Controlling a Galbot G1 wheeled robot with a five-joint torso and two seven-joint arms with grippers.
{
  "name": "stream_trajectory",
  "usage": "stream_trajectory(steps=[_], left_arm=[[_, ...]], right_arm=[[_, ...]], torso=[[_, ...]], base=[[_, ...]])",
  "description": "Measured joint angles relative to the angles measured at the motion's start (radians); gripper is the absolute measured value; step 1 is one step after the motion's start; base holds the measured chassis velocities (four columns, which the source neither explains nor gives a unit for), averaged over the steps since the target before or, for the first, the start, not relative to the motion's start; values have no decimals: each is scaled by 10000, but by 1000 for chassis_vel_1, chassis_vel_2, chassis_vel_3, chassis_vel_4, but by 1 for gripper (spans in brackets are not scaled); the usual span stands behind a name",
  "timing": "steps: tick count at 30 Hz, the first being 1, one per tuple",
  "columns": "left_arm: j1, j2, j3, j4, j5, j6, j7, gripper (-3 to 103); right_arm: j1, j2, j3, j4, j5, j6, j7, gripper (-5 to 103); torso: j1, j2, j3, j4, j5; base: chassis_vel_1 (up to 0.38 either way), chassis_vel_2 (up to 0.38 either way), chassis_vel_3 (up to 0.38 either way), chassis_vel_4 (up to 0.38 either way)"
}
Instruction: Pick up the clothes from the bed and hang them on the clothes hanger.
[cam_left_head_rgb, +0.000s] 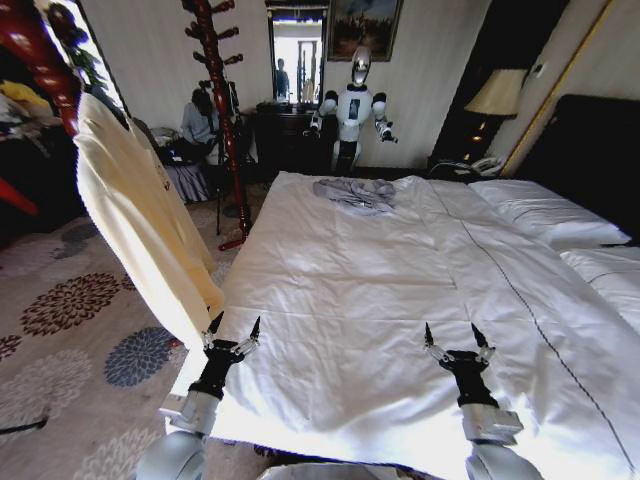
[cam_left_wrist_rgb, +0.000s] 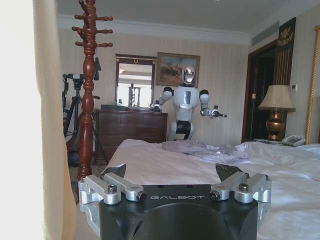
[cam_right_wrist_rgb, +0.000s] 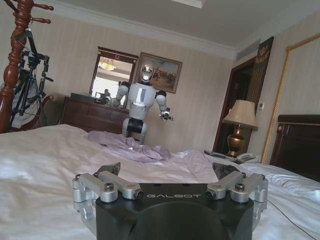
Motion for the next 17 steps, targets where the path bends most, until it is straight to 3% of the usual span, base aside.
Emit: stream_trajectory(steps=[17], left_arm=[[0,0,0,0,0,0,0,100]], right_arm=[[1,0,0,0,0,0,0,100]], torso=[[0,1,0,0,0]], base=[[0,0,0,0]])
